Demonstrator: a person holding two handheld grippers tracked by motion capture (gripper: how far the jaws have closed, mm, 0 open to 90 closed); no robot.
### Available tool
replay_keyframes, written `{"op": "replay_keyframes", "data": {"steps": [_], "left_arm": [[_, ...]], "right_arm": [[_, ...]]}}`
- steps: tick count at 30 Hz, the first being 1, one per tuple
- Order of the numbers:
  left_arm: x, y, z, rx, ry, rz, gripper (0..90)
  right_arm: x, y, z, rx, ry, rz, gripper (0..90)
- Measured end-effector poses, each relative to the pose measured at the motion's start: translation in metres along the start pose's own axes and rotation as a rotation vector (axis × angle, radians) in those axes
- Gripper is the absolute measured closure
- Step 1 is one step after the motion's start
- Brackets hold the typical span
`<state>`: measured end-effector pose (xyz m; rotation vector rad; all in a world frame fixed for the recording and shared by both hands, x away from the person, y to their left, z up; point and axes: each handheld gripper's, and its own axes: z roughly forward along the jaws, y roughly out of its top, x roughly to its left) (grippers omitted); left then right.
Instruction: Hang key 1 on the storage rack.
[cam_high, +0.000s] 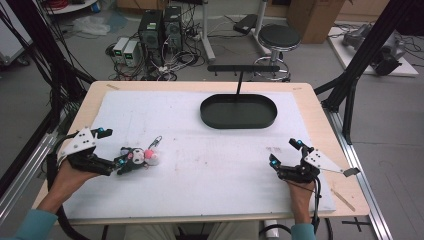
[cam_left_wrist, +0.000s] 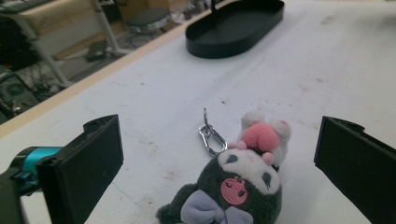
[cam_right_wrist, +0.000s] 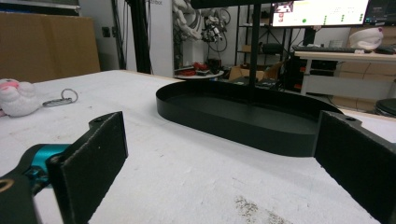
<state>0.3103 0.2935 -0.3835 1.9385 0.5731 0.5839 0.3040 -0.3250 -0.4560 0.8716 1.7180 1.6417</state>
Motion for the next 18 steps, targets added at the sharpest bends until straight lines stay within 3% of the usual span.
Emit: {"op": "replay_keyframes", "data": {"steps": [8, 10, 13, 17, 18], "left_arm": [[0.004, 0.016, 0.020, 0.151, -0.128, 0.082, 1.7], [0.003, 0.018, 0.022, 0.165, -0.148, 0.089, 1.7], [0.000, 0.025, 0.031, 0.229, -0.183, 0.136, 1.7], [0.001, 0.030, 0.036, 0.260, -0.205, 0.151, 1.7], [0.002, 0.031, 0.039, 0.292, -0.214, 0.163, 1.7]], "right_arm": [[0.000, 0.000, 0.000, 0.000, -0.001, 0.001, 2.6], [0.000, 0.000, 0.000, 0.000, -0.002, 0.006, 2.6], [0.000, 0.000, 0.000, 0.000, -0.002, 0.006, 2.6], [0.000, 0.000, 0.000, 0.001, -0.002, 0.005, 2.6], [0.000, 0.000, 0.000, -0.002, -0.003, 0.000, 2.6]]}}
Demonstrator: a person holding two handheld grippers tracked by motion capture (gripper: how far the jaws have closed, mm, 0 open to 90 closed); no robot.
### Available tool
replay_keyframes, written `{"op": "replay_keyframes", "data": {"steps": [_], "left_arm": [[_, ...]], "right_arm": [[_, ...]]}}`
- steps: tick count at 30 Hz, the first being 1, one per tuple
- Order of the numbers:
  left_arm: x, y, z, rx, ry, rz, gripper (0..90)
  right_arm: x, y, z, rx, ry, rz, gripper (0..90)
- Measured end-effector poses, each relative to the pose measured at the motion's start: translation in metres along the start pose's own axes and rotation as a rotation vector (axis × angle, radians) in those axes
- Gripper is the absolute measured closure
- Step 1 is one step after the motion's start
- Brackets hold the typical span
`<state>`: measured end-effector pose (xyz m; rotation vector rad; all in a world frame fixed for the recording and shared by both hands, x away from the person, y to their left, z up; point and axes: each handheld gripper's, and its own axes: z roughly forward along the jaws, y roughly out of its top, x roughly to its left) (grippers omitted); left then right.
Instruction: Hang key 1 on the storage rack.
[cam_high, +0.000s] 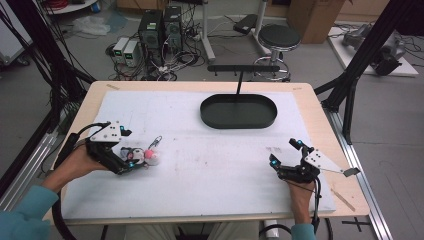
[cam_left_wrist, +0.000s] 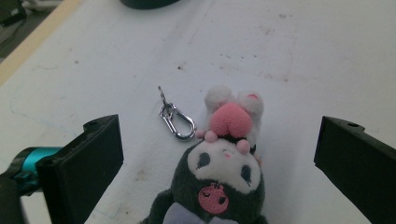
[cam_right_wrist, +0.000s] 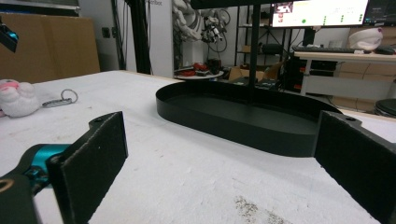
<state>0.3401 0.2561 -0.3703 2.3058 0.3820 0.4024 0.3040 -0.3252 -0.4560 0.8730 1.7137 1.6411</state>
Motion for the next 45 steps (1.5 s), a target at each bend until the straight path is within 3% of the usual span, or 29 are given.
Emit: {"op": "replay_keyframes", "data": {"steps": [3, 6, 10, 16, 21, 29, 38, 45], "left_arm": [[0.003, 0.002, 0.003, 0.044, -0.022, 0.005, 1.7], [0.006, 0.002, 0.006, 0.059, -0.037, 0.036, 1.7], [0.009, -0.002, 0.013, 0.102, -0.065, 0.039, 1.7], [0.010, -0.003, 0.022, 0.137, -0.080, 0.035, 1.7], [0.008, -0.006, 0.032, 0.207, -0.091, 0.063, 1.7], [0.009, -0.010, 0.040, 0.270, -0.107, 0.063, 1.7], [0.009, -0.012, 0.047, 0.306, -0.132, 0.057, 1.7], [0.009, -0.013, 0.051, 0.336, -0.119, 0.043, 1.7]], "right_arm": [[0.000, 0.000, 0.000, 0.002, 0.002, 0.004, 2.6], [0.000, 0.000, 0.000, -0.003, 0.001, 0.000, 2.6], [0.000, 0.000, 0.000, -0.002, 0.002, 0.003, 2.6], [0.000, 0.000, 0.000, -0.002, 0.002, 0.003, 2.6], [0.000, 0.000, 0.000, -0.003, 0.002, 0.003, 2.6], [0.000, 0.000, 0.000, -0.005, 0.003, 0.006, 2.6], [0.000, 0.000, 0.000, -0.005, 0.000, 0.011, 2.6], [-0.001, 0.000, 0.000, -0.007, -0.002, 0.008, 2.6]]}}
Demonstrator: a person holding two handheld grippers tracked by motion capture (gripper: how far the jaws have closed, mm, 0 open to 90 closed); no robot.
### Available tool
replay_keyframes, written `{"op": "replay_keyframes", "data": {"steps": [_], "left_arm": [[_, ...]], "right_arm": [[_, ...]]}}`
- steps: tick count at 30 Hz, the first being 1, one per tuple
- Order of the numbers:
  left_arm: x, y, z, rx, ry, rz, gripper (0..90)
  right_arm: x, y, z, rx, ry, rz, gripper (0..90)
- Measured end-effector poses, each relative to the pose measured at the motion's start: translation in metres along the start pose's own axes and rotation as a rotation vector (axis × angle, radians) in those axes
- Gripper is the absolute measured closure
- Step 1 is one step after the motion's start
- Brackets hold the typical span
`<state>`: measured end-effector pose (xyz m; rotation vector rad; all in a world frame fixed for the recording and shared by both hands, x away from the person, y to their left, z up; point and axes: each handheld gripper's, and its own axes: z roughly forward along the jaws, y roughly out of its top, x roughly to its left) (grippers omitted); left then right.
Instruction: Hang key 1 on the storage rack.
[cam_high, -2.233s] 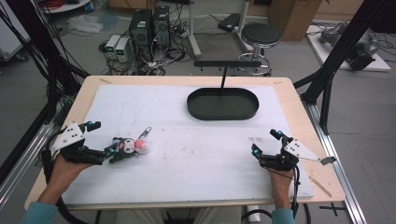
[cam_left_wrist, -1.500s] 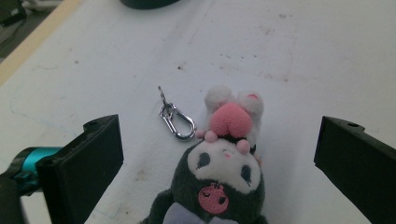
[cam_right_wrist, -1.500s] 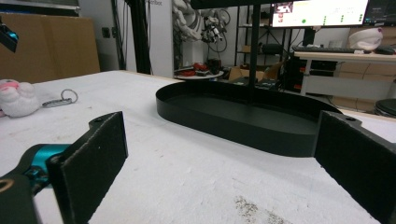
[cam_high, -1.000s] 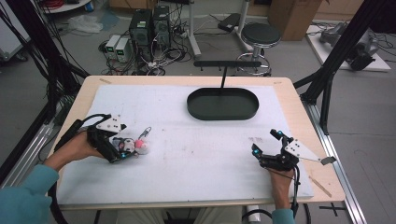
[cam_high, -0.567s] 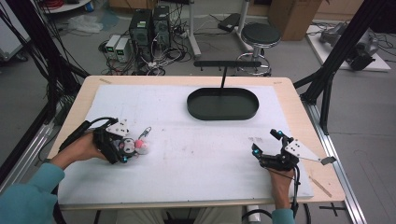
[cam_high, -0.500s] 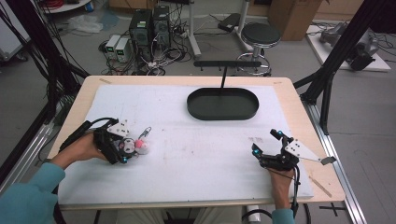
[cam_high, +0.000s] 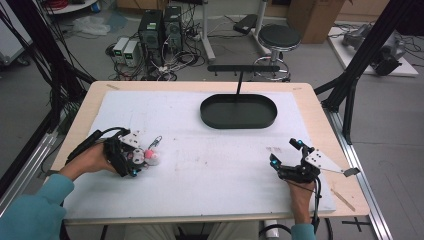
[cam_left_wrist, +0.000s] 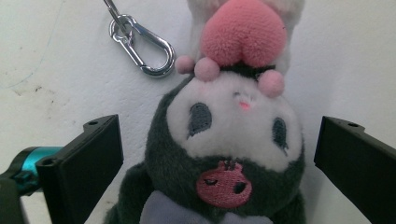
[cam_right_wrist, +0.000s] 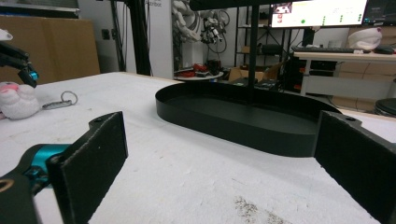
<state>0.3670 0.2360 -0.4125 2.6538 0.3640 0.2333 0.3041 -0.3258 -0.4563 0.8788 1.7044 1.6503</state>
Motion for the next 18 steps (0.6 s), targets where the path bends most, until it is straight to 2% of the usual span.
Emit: {"op": "replay_keyframes", "data": {"steps": [2, 5, 7, 13, 18], "left_arm": [[0.0003, -0.0001, 0.0004, 0.004, 0.000, 0.003, 3.6], [0.0020, -0.0010, 0.0007, 0.016, -0.024, 0.008, 14.2], [0.0020, -0.0010, 0.0016, 0.016, -0.019, -0.013, 15.7], [0.0030, -0.0017, -0.0001, 0.014, -0.030, 0.019, 28.8], [0.0015, -0.0017, -0.0013, 0.006, -0.019, 0.018, 34.4]], "right_arm": [[0.0001, 0.0000, 0.0000, 0.000, 0.000, 0.001, 2.6], [-0.0001, 0.0000, 0.0000, 0.000, 0.001, 0.000, 2.6], [0.0001, 0.0000, 0.0000, 0.000, 0.001, 0.002, 2.6], [0.0002, 0.0000, -0.0001, 0.001, 0.001, 0.002, 2.6], [0.0001, 0.0001, -0.0001, 0.003, 0.004, -0.003, 2.6]]}}
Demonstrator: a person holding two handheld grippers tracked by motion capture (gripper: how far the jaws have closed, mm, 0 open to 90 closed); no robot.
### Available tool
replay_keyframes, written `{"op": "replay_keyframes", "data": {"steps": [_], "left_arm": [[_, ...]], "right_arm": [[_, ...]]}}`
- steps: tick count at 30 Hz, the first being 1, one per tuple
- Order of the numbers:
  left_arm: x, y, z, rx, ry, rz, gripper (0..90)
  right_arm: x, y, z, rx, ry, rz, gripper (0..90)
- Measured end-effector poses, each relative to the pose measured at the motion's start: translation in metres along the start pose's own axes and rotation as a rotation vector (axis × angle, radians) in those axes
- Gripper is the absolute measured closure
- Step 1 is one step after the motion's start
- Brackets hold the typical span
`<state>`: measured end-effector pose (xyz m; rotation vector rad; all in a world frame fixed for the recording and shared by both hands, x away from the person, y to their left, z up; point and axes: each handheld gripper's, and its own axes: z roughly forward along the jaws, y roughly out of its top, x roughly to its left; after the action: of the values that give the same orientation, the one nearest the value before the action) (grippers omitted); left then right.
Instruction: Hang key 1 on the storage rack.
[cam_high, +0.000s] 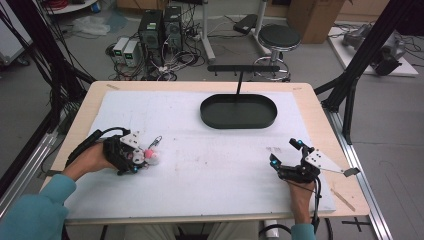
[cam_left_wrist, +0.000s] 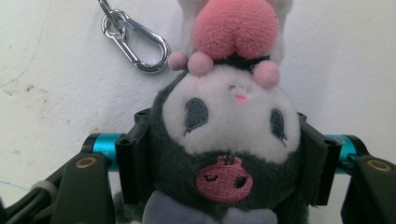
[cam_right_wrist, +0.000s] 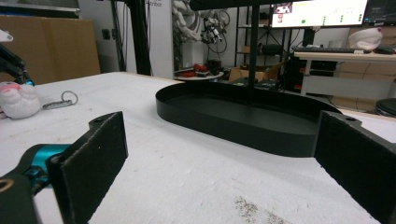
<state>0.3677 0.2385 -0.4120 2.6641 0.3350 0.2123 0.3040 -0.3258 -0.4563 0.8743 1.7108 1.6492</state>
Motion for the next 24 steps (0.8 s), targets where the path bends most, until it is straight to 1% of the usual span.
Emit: {"op": "replay_keyframes", "data": {"steps": [2, 4, 8, 10, 12, 15, 17, 19, 20, 23, 24], "left_arm": [[0.000, 0.000, -0.001, -0.006, 0.008, -0.011, 35.4], [-0.001, -0.001, -0.002, -0.016, 0.015, -0.032, 35.9], [0.000, -0.002, -0.003, -0.033, 0.009, -0.044, 36.0], [-0.001, -0.001, -0.005, -0.044, 0.015, -0.042, 36.0], [-0.002, 0.000, -0.006, -0.066, 0.018, -0.045, 36.0], [-0.001, 0.001, -0.011, -0.118, 0.020, -0.065, 35.9], [-0.001, 0.003, -0.015, -0.140, 0.024, -0.077, 35.9], [-0.001, 0.005, -0.017, -0.158, 0.024, -0.083, 36.0], [-0.001, 0.005, -0.017, -0.171, 0.022, -0.092, 36.0], [-0.002, 0.010, -0.020, -0.201, 0.024, -0.100, 36.1], [-0.002, 0.012, -0.021, -0.211, 0.021, -0.092, 36.1]], "right_arm": [[0.000, 0.000, 0.000, 0.001, 0.000, -0.001, 2.6], [0.000, 0.000, 0.000, 0.000, 0.000, 0.001, 2.6], [0.000, 0.000, 0.000, 0.001, 0.000, -0.002, 2.6], [0.000, 0.000, 0.000, 0.002, -0.001, -0.001, 2.6], [0.000, 0.000, 0.000, 0.002, 0.000, -0.002, 2.6], [0.000, 0.000, 0.000, 0.004, 0.001, 0.001, 2.6], [-0.001, 0.001, 0.001, 0.013, 0.002, 0.007, 2.6], [-0.002, 0.002, 0.002, 0.027, 0.009, 0.021, 2.6], [-0.002, 0.002, 0.001, 0.032, 0.013, 0.029, 2.6], [-0.004, 0.006, 0.001, 0.029, 0.026, 0.038, 2.6], [-0.004, 0.009, 0.001, 0.024, 0.041, 0.045, 2.6]]}}
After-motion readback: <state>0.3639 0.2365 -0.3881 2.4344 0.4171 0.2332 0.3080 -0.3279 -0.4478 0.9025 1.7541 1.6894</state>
